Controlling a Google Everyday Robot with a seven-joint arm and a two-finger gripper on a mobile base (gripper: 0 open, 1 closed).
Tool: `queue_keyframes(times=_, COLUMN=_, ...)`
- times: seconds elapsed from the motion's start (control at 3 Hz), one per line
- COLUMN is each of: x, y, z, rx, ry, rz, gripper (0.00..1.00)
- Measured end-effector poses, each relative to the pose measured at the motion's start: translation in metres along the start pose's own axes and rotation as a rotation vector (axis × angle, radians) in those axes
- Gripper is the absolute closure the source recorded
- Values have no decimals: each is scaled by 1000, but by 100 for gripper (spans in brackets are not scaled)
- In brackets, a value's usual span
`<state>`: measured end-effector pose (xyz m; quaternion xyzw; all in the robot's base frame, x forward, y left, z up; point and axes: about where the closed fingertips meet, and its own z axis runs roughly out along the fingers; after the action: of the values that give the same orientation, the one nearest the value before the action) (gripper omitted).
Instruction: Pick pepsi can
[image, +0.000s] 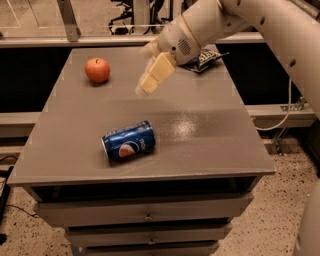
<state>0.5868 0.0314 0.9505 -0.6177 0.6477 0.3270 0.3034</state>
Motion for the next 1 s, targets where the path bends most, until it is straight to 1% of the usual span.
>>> queue_keyframes(times=0.33, x=1, y=24, z=16, rx=-21, ry=28, rz=-148, gripper=0)
queue_keyframes(times=0.67, x=8, y=41, z=34, rx=-27, ry=72, rz=-264, gripper=0)
queue_keyframes(times=1.0, x=17, y=54, z=46, rx=-38, ry=124, rz=-335, gripper=0)
